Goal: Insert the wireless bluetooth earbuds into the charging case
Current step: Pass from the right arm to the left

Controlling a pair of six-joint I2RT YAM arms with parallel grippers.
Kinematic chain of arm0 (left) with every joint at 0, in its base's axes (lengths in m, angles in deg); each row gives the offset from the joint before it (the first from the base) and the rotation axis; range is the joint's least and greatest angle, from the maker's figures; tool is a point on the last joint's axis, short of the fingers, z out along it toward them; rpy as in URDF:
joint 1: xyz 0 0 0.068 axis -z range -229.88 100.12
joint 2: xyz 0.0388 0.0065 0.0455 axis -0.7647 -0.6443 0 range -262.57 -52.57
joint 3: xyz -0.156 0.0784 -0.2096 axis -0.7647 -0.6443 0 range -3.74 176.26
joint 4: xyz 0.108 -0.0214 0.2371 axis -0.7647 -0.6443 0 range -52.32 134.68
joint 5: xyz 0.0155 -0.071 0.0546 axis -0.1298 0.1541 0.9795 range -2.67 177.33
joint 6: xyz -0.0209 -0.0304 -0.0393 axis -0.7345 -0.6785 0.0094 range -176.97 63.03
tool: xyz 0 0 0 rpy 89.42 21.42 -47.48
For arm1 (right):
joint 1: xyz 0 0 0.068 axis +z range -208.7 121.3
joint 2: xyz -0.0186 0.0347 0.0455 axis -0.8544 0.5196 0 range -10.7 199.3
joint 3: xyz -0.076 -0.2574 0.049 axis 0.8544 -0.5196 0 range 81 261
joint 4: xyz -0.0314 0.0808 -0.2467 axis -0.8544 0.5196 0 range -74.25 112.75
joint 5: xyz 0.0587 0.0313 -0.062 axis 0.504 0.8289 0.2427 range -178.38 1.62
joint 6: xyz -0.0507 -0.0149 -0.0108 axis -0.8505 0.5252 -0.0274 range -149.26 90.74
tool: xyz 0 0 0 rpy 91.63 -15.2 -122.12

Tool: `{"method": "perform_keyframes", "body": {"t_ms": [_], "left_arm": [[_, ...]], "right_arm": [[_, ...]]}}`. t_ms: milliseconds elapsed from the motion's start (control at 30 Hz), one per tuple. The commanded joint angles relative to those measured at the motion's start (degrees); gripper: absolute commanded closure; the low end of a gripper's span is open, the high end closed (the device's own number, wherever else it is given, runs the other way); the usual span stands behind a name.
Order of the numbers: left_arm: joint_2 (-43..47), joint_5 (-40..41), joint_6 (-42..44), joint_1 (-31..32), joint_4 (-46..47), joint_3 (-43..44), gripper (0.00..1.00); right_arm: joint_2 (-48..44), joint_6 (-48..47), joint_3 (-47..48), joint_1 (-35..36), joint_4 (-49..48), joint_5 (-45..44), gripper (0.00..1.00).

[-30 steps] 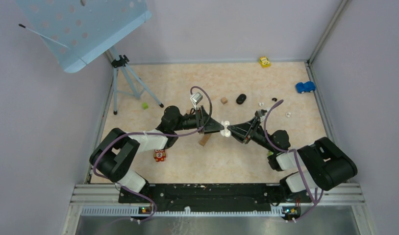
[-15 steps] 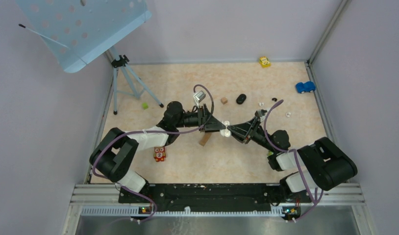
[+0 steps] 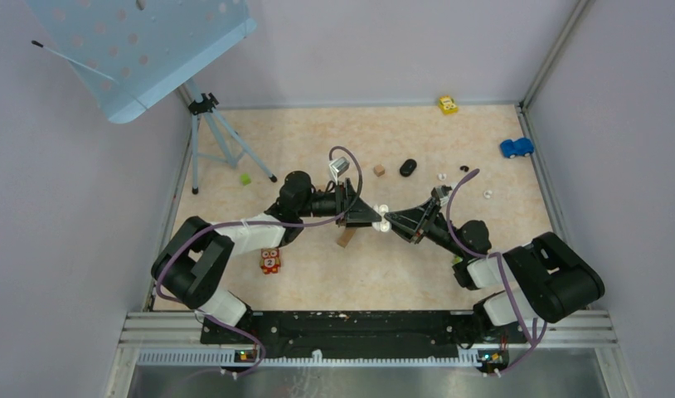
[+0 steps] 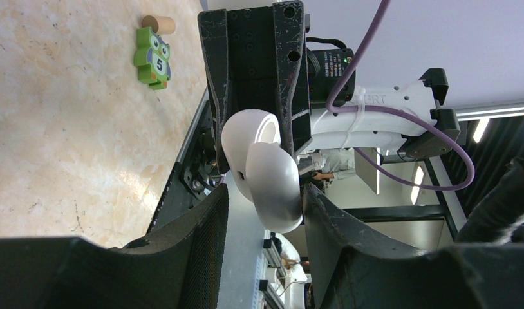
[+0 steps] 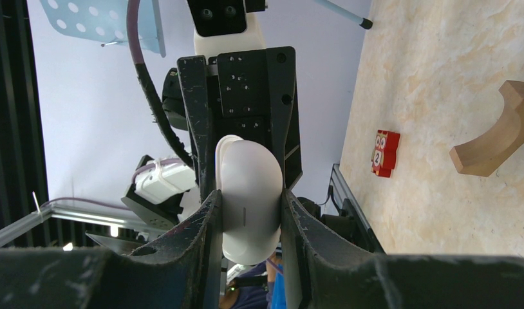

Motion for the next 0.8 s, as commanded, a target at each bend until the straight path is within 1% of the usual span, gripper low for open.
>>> {"method": "perform_keyframes", "body": {"t_ms": [0, 233, 333, 567, 700, 733, 767], "left_arm": [[2.4, 0.6, -0.5, 0.1, 3.4, 1.5, 0.49], [2.3, 0.9, -2.0, 0.1, 6.2, 1.2, 0.47], [2.1, 0.9, -2.5, 0.1, 6.8, 1.1, 0.49], [2.3, 1.5, -1.7, 0.1, 5.6, 0.8, 0.57], [2.6, 2.0, -1.0, 0.1, 4.3, 0.7, 0.64], [2.7, 1.9, -0.8, 0.1, 4.1, 0.7, 0.68], [2.6, 1.9, -0.7, 0.1, 3.8, 0.7, 0.69]], "right_arm": [[-0.9, -0.6, 0.6, 0.4, -14.0, 0.0, 1.00], [-1.0, -0.5, 0.4, 0.4, -13.9, 0.1, 1.00], [-1.1, -0.6, 0.3, 0.4, -13.9, 0.0, 1.00], [-0.9, -0.6, 0.3, 0.4, -13.9, 0.0, 1.00], [-0.8, -0.6, 0.3, 0.4, -14.0, 0.0, 1.00], [-0.8, -0.6, 0.2, 0.4, -13.9, 0.0, 1.00], [-0.8, -0.6, 0.2, 0.4, -14.0, 0.0, 1.00]]}}
